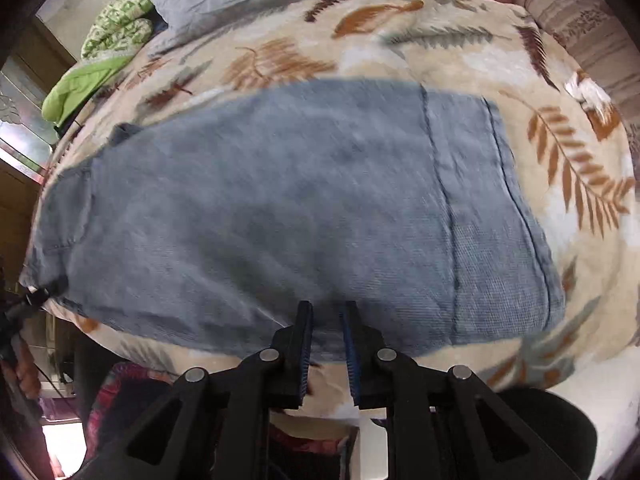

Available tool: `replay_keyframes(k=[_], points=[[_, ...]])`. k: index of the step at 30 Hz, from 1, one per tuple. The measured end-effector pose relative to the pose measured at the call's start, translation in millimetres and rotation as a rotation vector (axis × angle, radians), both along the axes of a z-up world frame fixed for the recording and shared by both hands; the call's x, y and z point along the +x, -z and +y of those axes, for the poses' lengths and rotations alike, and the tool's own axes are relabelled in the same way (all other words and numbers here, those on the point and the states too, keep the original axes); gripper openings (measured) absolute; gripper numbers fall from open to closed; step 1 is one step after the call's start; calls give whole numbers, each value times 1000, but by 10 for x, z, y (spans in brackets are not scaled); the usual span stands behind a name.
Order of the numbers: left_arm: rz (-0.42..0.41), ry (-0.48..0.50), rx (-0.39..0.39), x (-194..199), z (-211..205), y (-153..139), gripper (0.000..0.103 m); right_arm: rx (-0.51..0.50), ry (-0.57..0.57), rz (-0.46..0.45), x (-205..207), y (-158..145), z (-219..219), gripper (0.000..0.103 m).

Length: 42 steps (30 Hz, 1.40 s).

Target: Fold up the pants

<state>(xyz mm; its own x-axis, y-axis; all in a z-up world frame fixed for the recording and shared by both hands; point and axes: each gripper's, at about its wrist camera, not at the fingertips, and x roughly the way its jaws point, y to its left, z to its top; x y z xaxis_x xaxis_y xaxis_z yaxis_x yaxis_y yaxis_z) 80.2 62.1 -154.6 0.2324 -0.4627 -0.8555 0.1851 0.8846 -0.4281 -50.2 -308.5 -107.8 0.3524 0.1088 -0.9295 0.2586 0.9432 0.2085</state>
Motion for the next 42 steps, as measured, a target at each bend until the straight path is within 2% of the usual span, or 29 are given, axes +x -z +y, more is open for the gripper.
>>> replay_keyframes(k=[3, 5, 7, 9, 10, 14, 18, 23, 26, 28, 32, 34, 35, 36, 38, 41, 42], points=[[-40, 9, 2, -31, -13, -171, 8, 73, -106, -95, 344, -276, 291, 18], [-83, 20, -40, -35, -33, -318, 10, 138, -187, -158, 639, -439, 551, 18], [-119, 33, -59, -22, -42, -414, 19, 168, -243, -183, 886, -494, 835, 18], [-165, 48, -25, 5, -153, -480, 42, 160, -287, -203, 1218, -525, 1113, 18], [-178, 57, -4, 25, -213, -483, 44, 148, -299, -203, 1336, -519, 1228, 18], [-168, 96, 44, 44, -302, -361, 44, 115, -365, -211, 1758, -455, 1571, 18], [-106, 91, 124, 121, -336, -100, 44, 74, -402, -178, 2107, -233, 1708, 18], [-136, 122, 145, 105, -369, -83, 47, 19, -395, -145, 2332, -8, 1842, 18], [-151, 136, 152, 89, -377, -83, 48, 24, -392, -136, 2396, 91, 1872, 19], [-158, 144, 154, 75, -374, -84, 48, 3, -391, -94, 2439, 186, 1902, 26], [-160, 154, 148, 70, -366, -89, 48, 12, -407, -75, 2437, 194, 1963, 35], [-157, 153, 140, 103, -389, -103, 48, -8, -423, -62, 2417, 197, 2007, 58], [-157, 153, 138, 106, -384, -104, 48, -45, -416, -59, 2419, 216, 2020, 65], [-157, 154, 138, 103, -372, -83, 48, -69, -420, -59, 2432, 243, 2031, 65], [-160, 157, 135, 87, -361, -89, 48, -53, -409, -107, 2439, 234, 2003, 63], [-167, 167, 124, 61, -334, -91, 48, -1, -411, -154, 2446, 190, 1942, 25], [-166, 167, 121, 19, -298, -110, 48, -4, -409, -159, 2445, 172, 1942, 20]])
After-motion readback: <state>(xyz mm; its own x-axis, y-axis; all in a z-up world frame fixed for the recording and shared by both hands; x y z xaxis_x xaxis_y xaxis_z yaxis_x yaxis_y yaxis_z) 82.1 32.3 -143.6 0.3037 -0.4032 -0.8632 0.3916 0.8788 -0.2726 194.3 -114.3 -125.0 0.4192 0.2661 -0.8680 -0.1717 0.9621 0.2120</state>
